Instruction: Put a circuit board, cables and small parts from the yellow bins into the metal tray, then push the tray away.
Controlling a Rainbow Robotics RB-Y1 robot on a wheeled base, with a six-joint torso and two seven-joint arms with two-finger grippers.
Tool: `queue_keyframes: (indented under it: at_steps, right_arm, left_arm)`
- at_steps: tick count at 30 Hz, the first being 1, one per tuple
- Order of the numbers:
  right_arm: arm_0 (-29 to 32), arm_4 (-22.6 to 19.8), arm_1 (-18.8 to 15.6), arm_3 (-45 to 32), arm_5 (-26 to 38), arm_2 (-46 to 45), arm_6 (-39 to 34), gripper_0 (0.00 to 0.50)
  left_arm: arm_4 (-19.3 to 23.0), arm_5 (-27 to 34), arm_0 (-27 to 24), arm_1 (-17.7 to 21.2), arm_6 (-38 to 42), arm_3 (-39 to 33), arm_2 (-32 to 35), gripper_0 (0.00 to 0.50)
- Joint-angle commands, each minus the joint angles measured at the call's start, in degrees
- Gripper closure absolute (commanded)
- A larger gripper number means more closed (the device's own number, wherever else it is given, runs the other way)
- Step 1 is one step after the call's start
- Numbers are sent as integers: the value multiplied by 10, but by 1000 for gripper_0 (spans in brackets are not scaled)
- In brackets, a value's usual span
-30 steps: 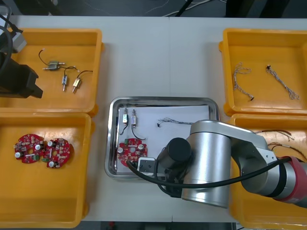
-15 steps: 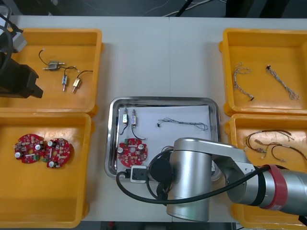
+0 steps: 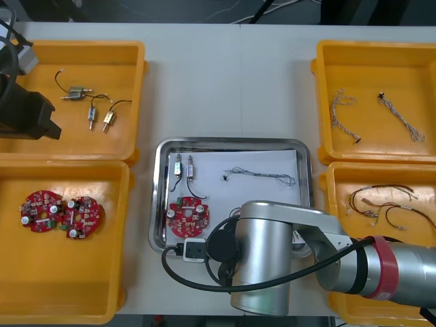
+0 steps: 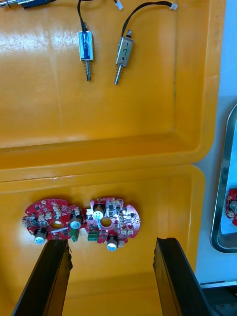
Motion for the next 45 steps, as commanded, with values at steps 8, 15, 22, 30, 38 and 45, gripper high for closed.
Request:
queue_keyframes:
  at_steps: [8,15,22,30,38,45]
  right_arm:
    - [-18,34,15,-5,-6,10,8,423]
    - [-23,48,10,-11,-6,9,4,500]
    - [-32,62,-8,-17,-27,8,9,500]
    - [-57,62,-24,-17,-53,8,10,500]
    - [-67,61,-33,-17,-58,-8,10,500]
    - [-89,55,-48,-17,-64,-14,6,500]
  left_arm:
    - [-3,4,8,25,-38,-20,19,0]
    - [-3,4,8,25,-38,-20,19,0]
    - [-3,4,8,25,-38,-20,19,0]
    - [-3,4,8,25,-38,-20,19,0]
    - [-3,4,8,25,-38,-20,19,0]
    - [-3,4,8,25,-38,-20,19,0]
